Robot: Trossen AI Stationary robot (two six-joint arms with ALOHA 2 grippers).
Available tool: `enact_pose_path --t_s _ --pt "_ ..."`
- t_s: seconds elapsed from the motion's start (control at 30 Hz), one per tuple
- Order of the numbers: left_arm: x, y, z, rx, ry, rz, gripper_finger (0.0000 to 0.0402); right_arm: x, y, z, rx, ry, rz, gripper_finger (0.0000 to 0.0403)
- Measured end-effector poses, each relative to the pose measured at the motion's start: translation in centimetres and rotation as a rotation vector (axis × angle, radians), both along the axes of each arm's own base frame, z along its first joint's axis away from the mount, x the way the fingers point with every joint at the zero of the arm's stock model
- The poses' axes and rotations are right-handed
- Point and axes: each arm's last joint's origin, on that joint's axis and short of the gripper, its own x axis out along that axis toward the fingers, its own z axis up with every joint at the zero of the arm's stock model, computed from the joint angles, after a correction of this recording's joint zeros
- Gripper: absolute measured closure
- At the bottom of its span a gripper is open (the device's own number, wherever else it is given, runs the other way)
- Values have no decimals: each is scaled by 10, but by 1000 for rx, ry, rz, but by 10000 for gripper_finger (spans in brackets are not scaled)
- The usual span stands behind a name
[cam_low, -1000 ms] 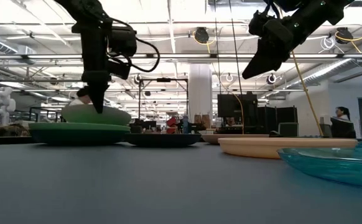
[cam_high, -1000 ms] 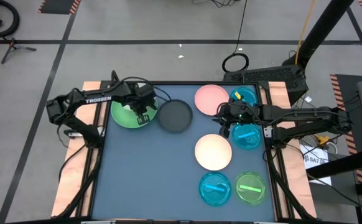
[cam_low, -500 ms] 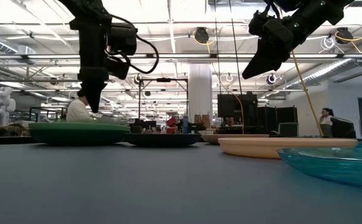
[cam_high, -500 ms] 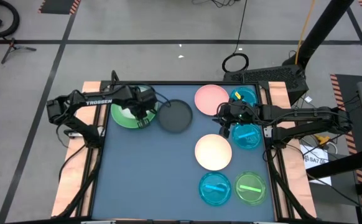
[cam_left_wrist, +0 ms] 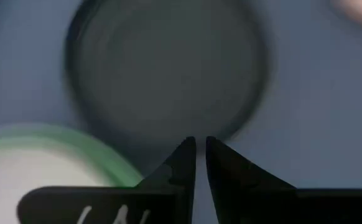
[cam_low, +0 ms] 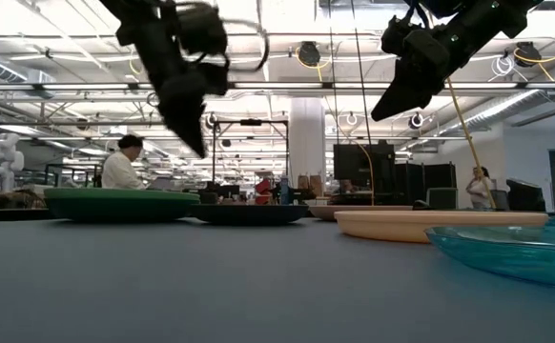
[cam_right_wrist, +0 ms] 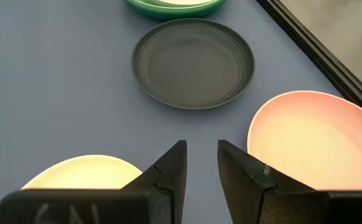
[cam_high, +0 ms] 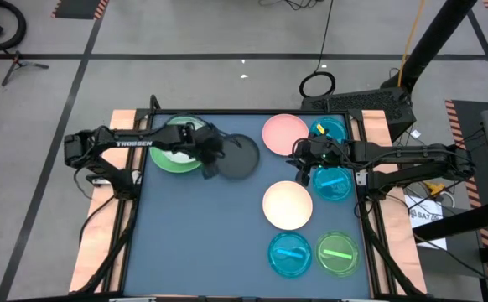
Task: Stack plastic plates
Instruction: Stack the black plate on top of the white plate
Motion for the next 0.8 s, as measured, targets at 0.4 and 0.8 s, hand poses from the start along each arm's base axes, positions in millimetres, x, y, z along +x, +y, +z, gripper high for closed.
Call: enact_pose_path --t_s 0.4,0.8 --pt "39 -57 3 42 -238 -196 357 0 0 0 0 0 0 316" --pt "46 -61 -27 81 -96 -129 250 0 0 0 1 1 1 316"
